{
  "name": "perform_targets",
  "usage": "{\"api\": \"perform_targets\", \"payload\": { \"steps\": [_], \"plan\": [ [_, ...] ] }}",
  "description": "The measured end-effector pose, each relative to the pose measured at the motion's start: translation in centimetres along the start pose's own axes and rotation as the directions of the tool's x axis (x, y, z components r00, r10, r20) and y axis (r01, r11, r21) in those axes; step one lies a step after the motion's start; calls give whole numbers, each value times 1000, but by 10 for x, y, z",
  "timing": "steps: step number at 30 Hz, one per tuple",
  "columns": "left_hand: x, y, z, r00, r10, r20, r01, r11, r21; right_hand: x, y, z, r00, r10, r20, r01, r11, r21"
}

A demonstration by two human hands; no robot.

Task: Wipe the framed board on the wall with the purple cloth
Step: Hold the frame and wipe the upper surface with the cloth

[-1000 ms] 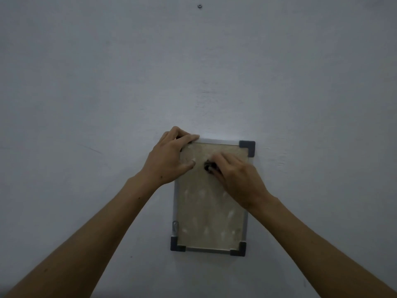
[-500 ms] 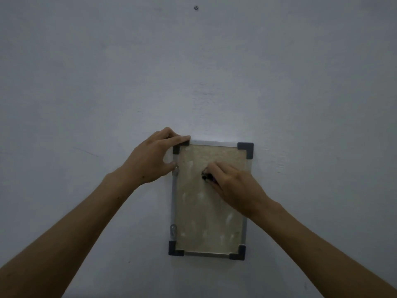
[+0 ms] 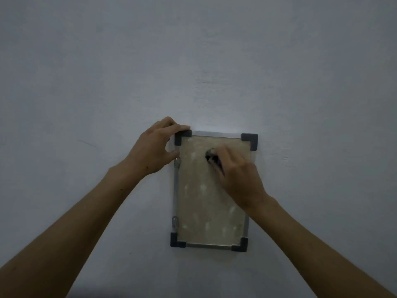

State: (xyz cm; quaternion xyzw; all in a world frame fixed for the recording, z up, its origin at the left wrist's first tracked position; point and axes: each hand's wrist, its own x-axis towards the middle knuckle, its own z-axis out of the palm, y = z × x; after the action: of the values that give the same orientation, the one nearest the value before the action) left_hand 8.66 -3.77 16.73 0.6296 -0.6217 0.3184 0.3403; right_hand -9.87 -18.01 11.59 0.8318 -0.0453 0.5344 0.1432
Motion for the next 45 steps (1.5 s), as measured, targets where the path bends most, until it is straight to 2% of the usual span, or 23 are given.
{"api": "perform_targets", "payload": {
  "steps": [2,3,6,7,10,14,18,22,23,25,27,28,31,32,33,35,36,37,39,40,41,44,45],
  "plan": [
    [0,-1,0,1000,-4,2,4,1000,-1,-11,-1,4,976,-171,134,179,983,-49],
    [-1,-1,0,1000,-6,0,6,1000,-1,-12,3,2,979,-155,134,164,984,-64],
    [-1,1,3,1000,-13,-16,13,1000,4,-19,15,-5,985,160,-67,-161,987,-8],
    [-1,2,4,1000,-16,-24,16,1000,11,-24,14,-4,983,169,-73,-171,985,-26],
    [-3,3,5,999,-29,-26,30,999,17,-41,14,0,1000,1,-2,-1,989,-151],
    [-2,6,6,999,-44,-26,44,999,27,-36,25,-13,927,309,-215,-322,946,-29],
    [-2,8,6,998,-52,-29,53,998,40,-39,19,-8,998,51,-25,-54,987,-149],
    [-2,10,7,997,-57,-44,59,997,51,-25,27,-18,939,291,-183,-303,952,-43],
    [-2,11,8,997,-60,-46,62,997,54,-24,25,-16,960,236,-150,-247,967,-59],
    [-1,12,8,997,-60,-41,62,996,57,-23,20,-12,1000,-22,17,24,991,-129],
    [-1,11,8,997,-59,-40,61,996,59,-12,22,-17,970,-201,136,224,958,-177],
    [-1,11,8,997,-59,-41,61,996,60,-3,25,-21,974,-188,125,210,958,-194],
    [-1,12,9,997,-60,-48,63,996,63,18,26,-30,993,73,-89,-86,985,-153],
    [-1,13,9,997,-61,-52,64,996,65,18,24,-27,993,66,-98,-79,988,-135],
    [-1,13,9,997,-60,-52,64,996,68,16,20,-23,999,-8,-51,1,991,-135],
    [-1,13,8,998,-58,-40,61,995,78,10,11,-13,962,-220,165,242,961,-134],
    [-1,13,7,997,-66,-31,68,995,79,9,9,-11,936,-265,233,303,942,-147],
    [0,13,6,997,-72,-19,74,994,79,11,10,-12,949,-229,217,266,951,-158],
    [0,15,3,996,-90,17,88,993,78,18,9,-16,1000,8,21,-6,993,-114],
    [0,16,1,995,-97,35,94,992,81,18,7,-15,995,88,-55,-92,992,-81],
    [0,18,-1,992,-109,55,104,991,81,13,4,-12,995,76,-66,-81,994,-70],
    [4,22,-12,976,-151,158,141,988,68,-6,-18,0,986,-143,89,149,987,-66],
    [5,23,-16,965,-165,205,152,985,75,-11,-23,2,988,-131,87,134,991,-30]
  ]
}}
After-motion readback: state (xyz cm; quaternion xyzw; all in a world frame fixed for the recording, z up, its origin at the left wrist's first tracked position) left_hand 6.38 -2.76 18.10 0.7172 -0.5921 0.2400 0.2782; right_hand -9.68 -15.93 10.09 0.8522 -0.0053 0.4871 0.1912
